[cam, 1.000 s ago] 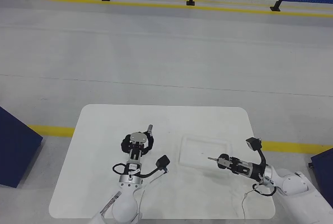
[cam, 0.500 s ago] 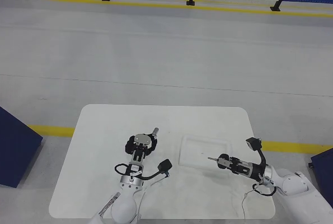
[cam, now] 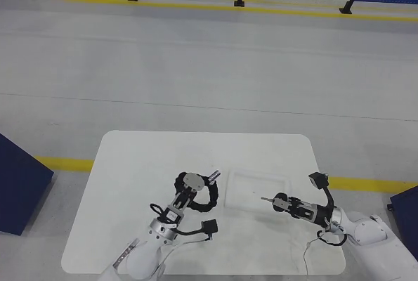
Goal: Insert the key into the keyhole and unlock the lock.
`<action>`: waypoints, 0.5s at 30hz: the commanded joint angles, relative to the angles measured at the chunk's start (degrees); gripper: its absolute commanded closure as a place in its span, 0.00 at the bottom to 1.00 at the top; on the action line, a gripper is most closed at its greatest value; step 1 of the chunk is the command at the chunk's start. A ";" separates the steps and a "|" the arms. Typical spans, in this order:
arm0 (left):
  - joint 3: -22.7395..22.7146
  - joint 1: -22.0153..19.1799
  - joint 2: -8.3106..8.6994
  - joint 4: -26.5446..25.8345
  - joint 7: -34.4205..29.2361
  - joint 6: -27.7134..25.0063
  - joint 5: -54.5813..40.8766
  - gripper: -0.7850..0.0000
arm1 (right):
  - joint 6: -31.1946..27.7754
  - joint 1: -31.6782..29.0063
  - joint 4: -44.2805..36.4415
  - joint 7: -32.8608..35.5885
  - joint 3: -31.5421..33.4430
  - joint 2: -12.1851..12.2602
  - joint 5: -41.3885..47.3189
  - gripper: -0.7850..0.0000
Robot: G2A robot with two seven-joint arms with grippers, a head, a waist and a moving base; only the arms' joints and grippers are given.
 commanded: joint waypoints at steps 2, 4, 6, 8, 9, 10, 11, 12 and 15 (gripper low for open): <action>-0.62 0.15 0.77 0.60 5.67 4.14 0.00 1.00 | 0.00 0.00 0.00 0.00 0.00 0.00 0.00 1.00; -0.98 0.19 1.09 0.97 8.40 5.08 0.00 1.00 | 0.00 0.00 0.00 0.00 0.00 0.00 0.00 1.00; -1.14 -0.12 1.32 1.28 11.25 5.86 -0.05 1.00 | 0.00 0.00 0.00 0.00 0.00 0.00 0.00 1.00; -1.34 -0.38 1.37 1.55 13.74 6.22 -1.02 1.00 | 0.00 0.00 0.00 0.00 0.00 0.00 0.00 1.00; -1.51 -0.61 1.39 1.84 14.87 6.30 -1.35 1.00 | 0.00 0.00 0.00 0.00 0.00 0.00 0.00 1.00; -1.64 -0.80 1.36 2.01 15.71 6.15 -2.49 1.00 | 0.00 0.00 0.00 0.00 0.00 0.00 0.00 1.00; -1.75 -1.12 1.34 2.11 16.75 6.18 -3.42 1.00 | 0.00 0.00 0.00 0.00 0.00 0.00 0.00 1.00; -1.73 -1.35 1.29 2.25 18.00 6.41 -4.91 1.00 | 0.00 0.00 0.00 0.00 0.00 0.00 0.00 1.00; -1.76 -2.73 1.33 3.48 23.60 7.74 -6.97 1.00 | 0.00 0.00 0.00 0.00 0.00 0.00 0.00 1.00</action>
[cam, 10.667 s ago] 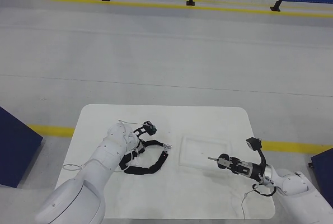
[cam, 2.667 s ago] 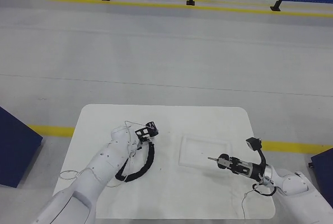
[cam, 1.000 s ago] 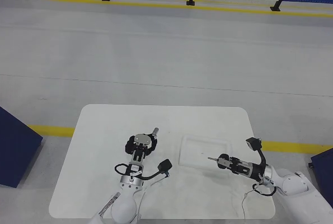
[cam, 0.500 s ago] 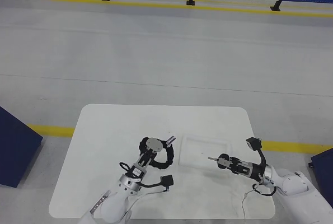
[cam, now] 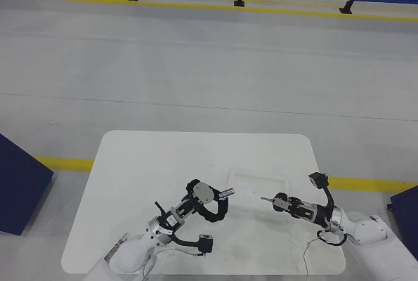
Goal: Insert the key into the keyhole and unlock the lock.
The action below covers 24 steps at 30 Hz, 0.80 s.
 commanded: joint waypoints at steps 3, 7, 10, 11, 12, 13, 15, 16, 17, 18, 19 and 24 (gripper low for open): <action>0.01 -0.60 0.05 0.61 2.74 0.81 -0.06 1.00 | 0.00 0.00 0.00 0.00 0.00 0.00 0.00 1.00; 0.01 -0.60 0.05 0.61 2.74 0.81 -0.06 1.00 | 0.00 0.00 0.00 0.00 0.00 0.00 0.00 1.00; 0.01 -0.60 0.05 0.61 2.74 0.81 -0.06 1.00 | 0.00 0.00 0.00 0.00 0.00 0.00 0.00 1.00; 0.28 -0.39 0.03 0.51 3.56 0.42 -0.69 1.00 | 0.00 0.00 0.00 0.00 0.00 0.00 0.00 1.00; 0.84 -0.28 0.03 0.78 6.37 0.07 -2.78 1.00 | 0.00 0.00 0.00 0.00 0.00 0.00 0.00 1.00; 0.64 -0.74 0.08 1.40 8.76 0.08 -4.92 1.00 | 0.00 0.00 0.00 0.00 0.00 0.00 0.00 1.00; 0.54 -1.40 0.09 3.07 13.21 0.08 -9.65 1.00 | 0.00 0.00 0.00 0.00 0.00 0.00 0.00 1.00; 0.40 -1.92 0.09 3.89 15.40 0.39 -11.80 1.00 | 0.00 0.00 0.00 0.00 0.00 0.00 0.00 1.00; 0.43 -2.29 0.08 4.81 17.38 0.33 -13.63 1.00 | 0.00 0.00 0.00 0.00 0.00 0.00 0.00 1.00; 0.65 -2.76 0.05 5.33 19.83 0.33 -15.27 1.00 | 0.00 0.00 0.00 0.00 0.00 0.00 0.00 1.00; 0.78 -3.06 -0.03 5.95 21.96 0.75 -17.83 1.00 | 0.00 0.00 0.00 0.00 0.00 0.00 0.00 1.00; 1.33 -5.07 -0.34 9.48 27.86 0.36 -22.67 1.00 | 0.00 0.00 0.00 0.00 0.00 0.00 0.00 1.00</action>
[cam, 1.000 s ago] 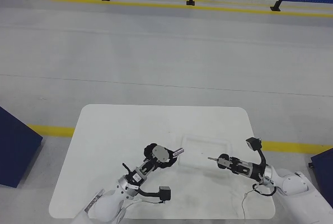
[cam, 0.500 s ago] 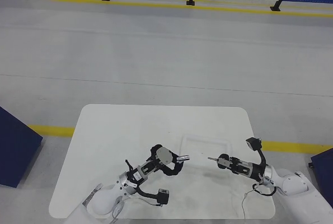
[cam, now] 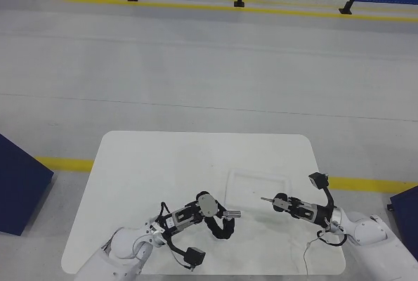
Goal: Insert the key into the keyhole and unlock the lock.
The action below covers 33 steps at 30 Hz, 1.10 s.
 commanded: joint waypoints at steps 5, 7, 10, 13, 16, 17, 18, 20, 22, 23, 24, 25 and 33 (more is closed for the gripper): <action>1.18 -1.86 -0.83 3.63 3.49 0.76 -6.34 1.00 | 0.00 0.00 0.00 0.00 0.00 0.00 0.00 1.00; 1.18 -1.86 -0.83 3.63 3.49 0.76 -6.34 1.00 | 0.00 0.00 0.00 0.00 0.00 0.00 0.00 1.00; 1.18 -1.86 -0.83 3.63 3.49 0.76 -6.34 1.00 | 0.00 0.00 0.00 0.00 0.00 0.00 0.00 1.00; 1.18 -1.86 -0.83 3.63 3.49 0.76 -6.34 1.00 | 0.00 0.00 0.00 0.00 0.00 0.00 0.00 1.00; 1.18 -1.86 -0.83 3.63 3.49 0.76 -6.34 1.00 | 0.27 -0.29 -1.02 -1.16 0.11 -0.07 -0.19 1.00; 1.16 -1.56 -0.84 3.19 3.20 0.18 -6.82 1.00 | 0.15 -0.59 -1.50 -0.85 0.17 -0.04 0.62 1.00; 0.94 -1.35 -0.79 2.65 3.94 -0.03 -7.70 1.00 | -0.25 -0.67 -2.21 -0.27 0.36 0.09 1.04 1.00; 0.22 -1.09 -0.62 2.54 5.85 -0.44 -9.26 1.00 | 0.15 -1.30 -4.25 0.14 0.20 0.59 1.24 1.00; -0.26 -1.11 -0.50 2.71 8.23 -0.93 -10.78 1.00 | 0.45 -1.96 -5.96 0.45 0.10 1.37 1.95 1.00; -0.36 -1.26 -0.44 2.89 9.49 -1.18 -10.77 1.00 | 0.49 -2.28 -6.54 0.49 0.11 1.83 2.21 1.00; -0.61 -1.34 -0.40 3.18 10.00 -1.07 -10.97 1.00 | 0.65 -2.60 -7.17 0.65 -0.05 2.29 2.80 1.00; -0.85 -1.33 -0.39 3.52 9.88 -0.83 -11.03 1.00 | 1.03 -2.79 -7.84 1.03 -0.26 2.80 3.18 1.00; -1.31 -1.30 -0.49 4.12 10.94 0.16 -11.34 1.00 | 3.37 -3.38 -11.65 3.37 -2.78 6.07 9.65 1.00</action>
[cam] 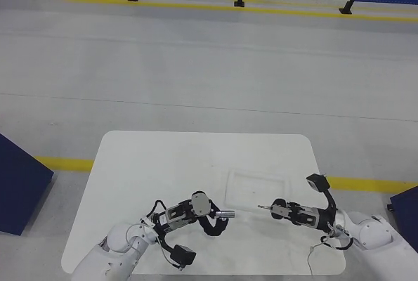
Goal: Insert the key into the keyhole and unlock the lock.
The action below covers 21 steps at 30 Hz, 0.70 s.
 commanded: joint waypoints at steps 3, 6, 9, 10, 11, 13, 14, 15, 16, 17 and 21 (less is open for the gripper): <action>0.33 -0.12 -0.17 0.37 1.20 0.04 -0.74 1.00 | 1.97 0.19 -2.36 1.97 -2.32 1.06 4.42 1.00; 0.49 -0.42 -0.26 0.93 2.29 0.17 -0.95 1.00 | 4.14 1.07 -3.09 4.14 -3.83 1.59 8.76 1.00; 0.55 -0.65 -0.34 1.39 3.07 0.42 -1.08 1.00 | 6.99 2.35 -3.10 6.99 -4.75 1.92 12.88 1.00; 0.58 -0.73 -0.37 1.55 3.38 0.52 -1.05 1.00 | 8.05 2.79 -3.12 8.05 -5.02 2.00 13.88 1.00; 0.59 -0.78 -0.40 1.69 3.52 0.53 -1.15 1.00 | 8.93 3.23 -3.04 8.93 -5.19 2.04 14.79 1.00; 0.62 -0.91 -0.46 1.99 3.62 0.69 -1.11 1.00 | 10.36 4.05 -2.73 10.36 -5.43 2.11 15.59 1.00; 0.62 -0.98 -0.49 2.16 3.51 0.85 -0.95 1.00 | 10.89 4.35 -2.61 10.89 -5.58 2.12 15.74 1.00; 0.62 -1.00 -0.54 2.34 3.23 0.96 -0.95 1.00 | 11.29 4.58 -2.54 11.29 -5.74 2.11 15.95 1.00; 0.61 -1.08 -0.57 2.52 2.91 1.09 -0.65 1.00 | 11.49 4.76 -2.53 11.50 -5.87 2.10 15.93 1.00; 0.63 -1.11 -0.61 2.61 2.53 1.23 -0.40 1.00 | 11.63 4.85 -2.49 11.64 -6.02 2.09 15.85 1.00; 0.70 -1.15 -0.76 2.94 0.89 1.29 0.44 1.00 | 11.83 4.88 -2.02 11.84 -6.68 2.01 15.85 1.00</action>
